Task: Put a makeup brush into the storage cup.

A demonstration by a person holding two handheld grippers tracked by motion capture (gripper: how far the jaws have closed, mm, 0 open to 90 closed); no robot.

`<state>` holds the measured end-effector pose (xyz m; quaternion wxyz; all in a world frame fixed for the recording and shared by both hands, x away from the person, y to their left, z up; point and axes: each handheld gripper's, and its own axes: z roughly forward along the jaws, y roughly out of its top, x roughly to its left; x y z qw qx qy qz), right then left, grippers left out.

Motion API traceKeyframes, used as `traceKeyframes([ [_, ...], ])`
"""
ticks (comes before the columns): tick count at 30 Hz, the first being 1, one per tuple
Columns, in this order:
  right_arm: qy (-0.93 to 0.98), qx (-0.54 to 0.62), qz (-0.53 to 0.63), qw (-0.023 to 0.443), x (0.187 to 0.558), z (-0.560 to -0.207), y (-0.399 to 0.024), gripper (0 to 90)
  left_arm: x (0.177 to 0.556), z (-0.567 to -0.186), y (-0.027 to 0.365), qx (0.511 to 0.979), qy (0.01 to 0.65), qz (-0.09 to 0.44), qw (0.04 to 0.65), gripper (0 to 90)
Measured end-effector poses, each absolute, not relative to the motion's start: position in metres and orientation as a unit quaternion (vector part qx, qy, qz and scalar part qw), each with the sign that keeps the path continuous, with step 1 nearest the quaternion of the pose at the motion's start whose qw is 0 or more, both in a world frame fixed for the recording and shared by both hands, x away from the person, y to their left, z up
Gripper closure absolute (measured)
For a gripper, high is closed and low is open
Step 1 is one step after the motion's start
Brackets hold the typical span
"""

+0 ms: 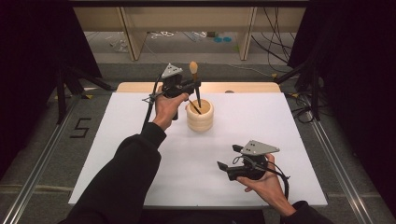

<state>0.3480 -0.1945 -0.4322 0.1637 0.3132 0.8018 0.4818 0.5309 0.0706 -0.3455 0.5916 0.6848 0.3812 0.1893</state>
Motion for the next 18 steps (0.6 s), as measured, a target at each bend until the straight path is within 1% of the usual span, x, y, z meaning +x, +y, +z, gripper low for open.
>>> traceKeyframes([
  [12, 0.803, 0.315, 0.479, 0.163, 0.348, -0.432, -0.194, 18.0, 0.539, -0.364, 0.06, 0.689, 0.386, 0.185, 0.585, 77.7],
  [17, 0.803, 0.313, 0.482, 0.155, 0.348, -0.432, -0.194, 18.1, 0.541, -0.373, 0.059, 0.692, 0.39, 0.185, 0.578, 77.7],
  [18, 0.803, 0.31, 0.483, 0.161, 0.349, -0.433, -0.194, 18.1, 0.541, -0.375, 0.059, 0.693, 0.392, 0.186, 0.576, 77.7],
])
